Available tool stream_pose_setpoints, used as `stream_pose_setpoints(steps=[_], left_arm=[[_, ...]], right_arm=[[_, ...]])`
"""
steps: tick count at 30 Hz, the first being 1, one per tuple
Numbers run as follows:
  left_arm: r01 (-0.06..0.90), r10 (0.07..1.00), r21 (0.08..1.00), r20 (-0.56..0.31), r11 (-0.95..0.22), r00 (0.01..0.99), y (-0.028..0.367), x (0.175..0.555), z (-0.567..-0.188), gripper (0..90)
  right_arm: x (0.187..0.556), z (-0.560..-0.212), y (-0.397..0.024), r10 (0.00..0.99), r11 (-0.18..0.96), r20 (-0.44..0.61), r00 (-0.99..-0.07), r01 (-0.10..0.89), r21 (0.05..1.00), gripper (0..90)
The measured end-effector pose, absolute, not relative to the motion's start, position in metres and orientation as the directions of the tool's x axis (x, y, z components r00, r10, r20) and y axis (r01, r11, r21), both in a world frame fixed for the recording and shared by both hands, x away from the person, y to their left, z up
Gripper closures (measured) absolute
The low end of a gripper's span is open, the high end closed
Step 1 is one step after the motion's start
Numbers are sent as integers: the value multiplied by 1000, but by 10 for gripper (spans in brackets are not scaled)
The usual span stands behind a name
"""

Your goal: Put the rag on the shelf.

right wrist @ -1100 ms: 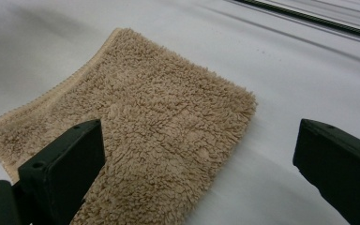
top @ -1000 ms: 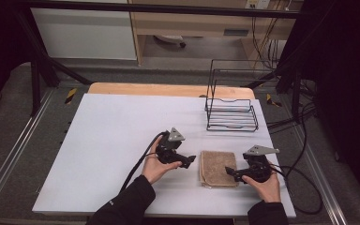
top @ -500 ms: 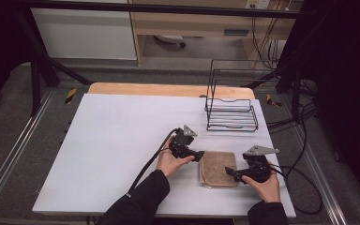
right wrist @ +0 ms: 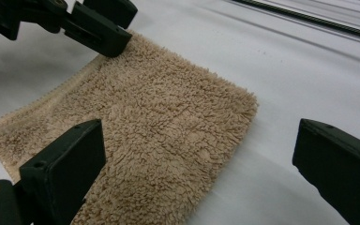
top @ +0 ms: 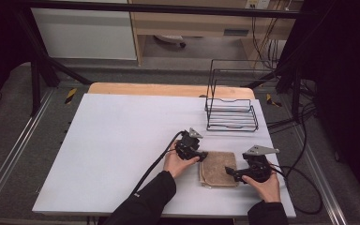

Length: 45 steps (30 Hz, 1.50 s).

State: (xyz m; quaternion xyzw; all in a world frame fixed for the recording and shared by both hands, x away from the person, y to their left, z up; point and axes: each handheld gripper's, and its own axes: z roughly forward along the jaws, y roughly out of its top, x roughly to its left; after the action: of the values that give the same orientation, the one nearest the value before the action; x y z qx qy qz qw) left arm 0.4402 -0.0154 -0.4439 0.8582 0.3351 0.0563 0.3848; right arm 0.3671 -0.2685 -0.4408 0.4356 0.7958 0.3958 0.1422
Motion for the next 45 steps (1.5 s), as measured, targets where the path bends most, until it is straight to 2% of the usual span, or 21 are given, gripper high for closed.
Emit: stream_pose_setpoints(steps=[11, 24, 32, 41, 45], left_arm=[[530, 603, 685, -165, -499, 781, -23, 438, -448, 657], [532, 605, 680, -162, -504, 779, -27, 435, -449, 742], [527, 601, 682, -158, -507, 783, -27, 435, -449, 750], [525, 600, 680, -156, -511, 785, -27, 435, -449, 751], [525, 599, 680, -156, -511, 785, -27, 435, -449, 751]], right_arm=[[368, -439, -270, 812, 285, 130, -569, 581, 763, 44], [380, -438, -270, 839, 248, 144, -525, 604, 757, 117], [395, -444, -269, 876, 209, 140, -461, 625, 752, 312], [403, -449, -270, 885, 201, 153, -439, 659, 725, 511], [403, -452, -272, 882, 198, 170, -440, 673, 713, 572]])
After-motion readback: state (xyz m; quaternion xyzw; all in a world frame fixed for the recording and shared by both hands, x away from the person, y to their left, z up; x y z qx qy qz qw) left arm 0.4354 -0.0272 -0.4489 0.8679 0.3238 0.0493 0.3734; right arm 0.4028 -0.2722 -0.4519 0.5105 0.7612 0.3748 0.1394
